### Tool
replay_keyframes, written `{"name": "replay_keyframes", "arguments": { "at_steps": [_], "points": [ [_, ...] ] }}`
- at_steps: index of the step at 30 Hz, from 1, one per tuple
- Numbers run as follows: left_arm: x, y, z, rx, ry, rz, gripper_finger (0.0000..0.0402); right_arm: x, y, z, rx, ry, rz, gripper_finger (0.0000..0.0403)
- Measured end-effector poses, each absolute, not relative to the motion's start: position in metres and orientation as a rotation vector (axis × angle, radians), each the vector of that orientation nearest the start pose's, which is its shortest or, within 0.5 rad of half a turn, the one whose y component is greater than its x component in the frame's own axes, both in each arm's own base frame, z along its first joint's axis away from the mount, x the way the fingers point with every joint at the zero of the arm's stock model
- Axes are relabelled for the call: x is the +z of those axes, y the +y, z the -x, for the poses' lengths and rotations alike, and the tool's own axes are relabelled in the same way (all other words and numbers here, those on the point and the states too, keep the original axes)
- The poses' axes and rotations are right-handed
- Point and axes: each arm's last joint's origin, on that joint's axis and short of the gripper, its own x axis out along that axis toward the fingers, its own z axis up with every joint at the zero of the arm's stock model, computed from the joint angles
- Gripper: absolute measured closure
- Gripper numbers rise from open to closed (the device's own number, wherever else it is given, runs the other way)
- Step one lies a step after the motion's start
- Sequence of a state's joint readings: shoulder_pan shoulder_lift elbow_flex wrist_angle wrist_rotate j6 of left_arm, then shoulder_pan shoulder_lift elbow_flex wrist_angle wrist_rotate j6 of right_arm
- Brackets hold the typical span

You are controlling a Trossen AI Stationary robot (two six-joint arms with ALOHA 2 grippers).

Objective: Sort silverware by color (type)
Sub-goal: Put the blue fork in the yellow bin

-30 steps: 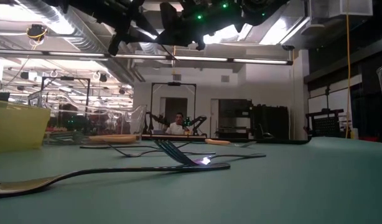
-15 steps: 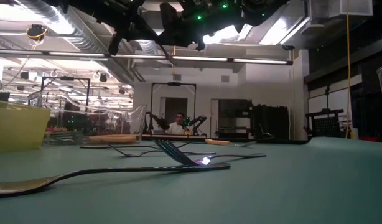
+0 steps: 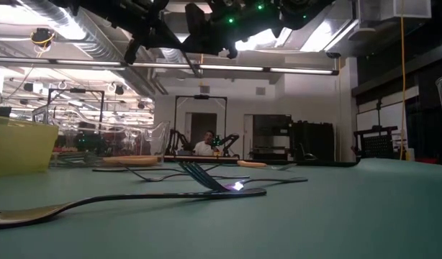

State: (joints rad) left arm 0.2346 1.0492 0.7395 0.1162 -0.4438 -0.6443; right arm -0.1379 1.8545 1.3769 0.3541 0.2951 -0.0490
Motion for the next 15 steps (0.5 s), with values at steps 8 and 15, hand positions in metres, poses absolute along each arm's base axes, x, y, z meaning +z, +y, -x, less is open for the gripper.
{"name": "replay_keyframes", "arguments": {
  "at_steps": [8,15],
  "points": [
    [0.295,0.065,-0.221,0.706,0.008,0.594,0.0399,0.284,-0.067,-0.424,-0.423,0.226,0.095,0.0331],
    [0.295,0.064,-0.209,0.654,0.076,0.671,0.0399,0.303,-0.064,-0.399,-0.414,0.362,0.109,0.0339]
  ]
}}
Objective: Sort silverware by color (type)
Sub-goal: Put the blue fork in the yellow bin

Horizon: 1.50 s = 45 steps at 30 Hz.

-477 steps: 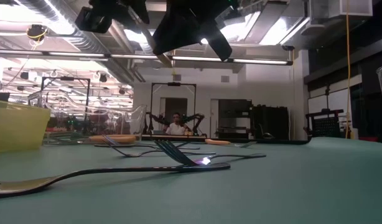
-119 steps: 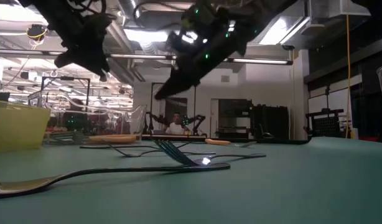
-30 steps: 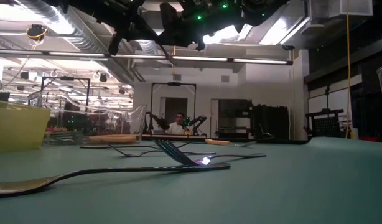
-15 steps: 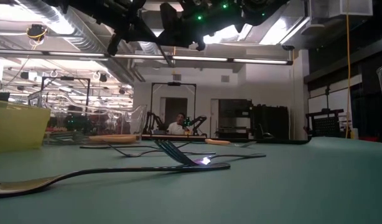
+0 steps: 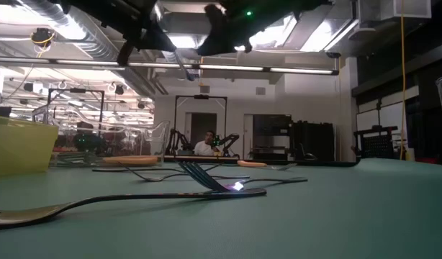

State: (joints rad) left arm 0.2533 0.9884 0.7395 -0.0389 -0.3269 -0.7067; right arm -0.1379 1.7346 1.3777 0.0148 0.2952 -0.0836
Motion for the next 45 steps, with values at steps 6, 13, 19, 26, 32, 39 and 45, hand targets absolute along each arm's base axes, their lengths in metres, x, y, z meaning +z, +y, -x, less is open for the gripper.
{"name": "replay_keyframes", "arguments": {
  "at_steps": [6,13,19,26,32,39,45],
  "points": [
    [0.291,0.057,-0.193,0.501,0.216,0.945,0.0399,0.312,-0.062,-0.377,-0.403,0.501,0.176,0.0340],
    [0.268,0.031,-0.172,0.320,0.725,1.470,0.0399,0.309,-0.061,-0.371,-0.383,0.578,0.226,0.0340],
    [0.255,0.004,-0.156,0.347,1.111,1.658,0.0399,0.305,-0.061,-0.369,-0.376,0.626,0.230,0.0340],
    [0.252,-0.016,-0.151,0.362,1.271,1.674,0.0399,0.304,-0.061,-0.368,-0.374,0.636,0.230,0.0340],
    [0.248,-0.026,-0.142,0.517,1.373,1.705,0.0399,0.304,-0.061,-0.368,-0.372,0.636,0.230,0.0340],
    [0.244,-0.034,-0.131,0.691,1.476,1.727,0.0399,0.304,-0.061,-0.368,-0.372,0.636,0.230,0.0340],
    [0.240,-0.038,-0.131,0.769,1.492,1.694,0.0399,0.304,-0.061,-0.368,-0.372,0.636,0.230,0.0340]
  ]
}}
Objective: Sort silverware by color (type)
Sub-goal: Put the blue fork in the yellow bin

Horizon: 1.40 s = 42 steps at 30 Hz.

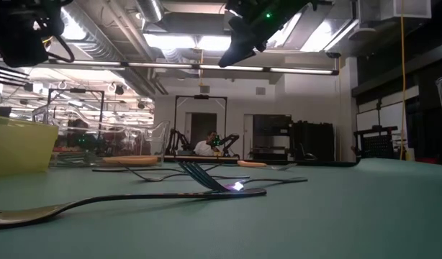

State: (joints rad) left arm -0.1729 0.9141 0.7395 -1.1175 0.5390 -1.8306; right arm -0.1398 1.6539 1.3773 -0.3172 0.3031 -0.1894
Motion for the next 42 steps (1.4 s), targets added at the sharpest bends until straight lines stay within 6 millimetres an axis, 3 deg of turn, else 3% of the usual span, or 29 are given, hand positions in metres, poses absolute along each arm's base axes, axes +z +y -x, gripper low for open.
{"name": "replay_keyframes", "arguments": {
  "at_steps": [16,25,42],
  "points": [
    [0.217,-0.045,-0.153,0.905,1.622,1.601,0.0395,0.304,-0.061,-0.368,-0.372,0.635,0.229,0.0340],
    [0.202,-0.048,-0.164,0.870,1.766,1.533,0.0394,0.304,-0.061,-0.368,-0.372,0.635,0.229,0.0340],
    [0.181,-0.028,-0.181,0.813,1.821,1.465,0.0393,0.304,-0.061,-0.369,-0.371,0.634,0.228,0.0340]
  ]
}}
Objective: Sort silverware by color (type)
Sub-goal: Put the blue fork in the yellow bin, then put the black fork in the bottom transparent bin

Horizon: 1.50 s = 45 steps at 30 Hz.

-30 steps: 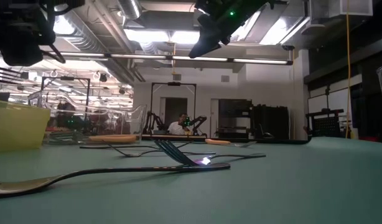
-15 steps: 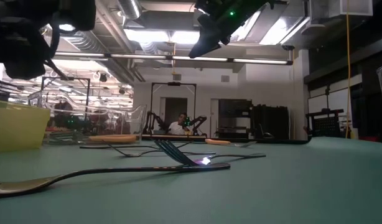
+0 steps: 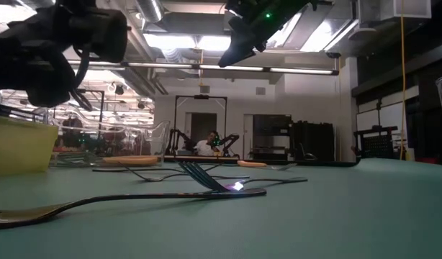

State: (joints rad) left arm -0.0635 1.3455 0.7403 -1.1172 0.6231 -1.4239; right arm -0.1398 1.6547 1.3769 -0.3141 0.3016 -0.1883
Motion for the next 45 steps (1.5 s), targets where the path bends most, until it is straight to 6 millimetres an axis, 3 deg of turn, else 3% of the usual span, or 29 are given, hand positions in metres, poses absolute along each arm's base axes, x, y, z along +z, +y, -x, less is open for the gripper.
{"name": "replay_keyframes", "arguments": {
  "at_steps": [18,32,45],
  "points": [
    [0.1780,-0.0230,-0.1829,0.787,1.804,1.411,0.0392,0.3039,-0.0605,-0.3685,-0.371,0.633,0.228,0.0340],
    [0.1776,-0.0224,-0.1829,0.802,1.791,1.393,0.0337,0.3037,-0.0605,-0.3684,-0.371,0.636,0.228,0.0340],
    [0.1810,-0.0242,-0.1817,0.760,1.797,1.417,0.0330,0.3035,-0.0605,-0.3682,-0.371,0.639,0.228,0.0340]
  ]
}}
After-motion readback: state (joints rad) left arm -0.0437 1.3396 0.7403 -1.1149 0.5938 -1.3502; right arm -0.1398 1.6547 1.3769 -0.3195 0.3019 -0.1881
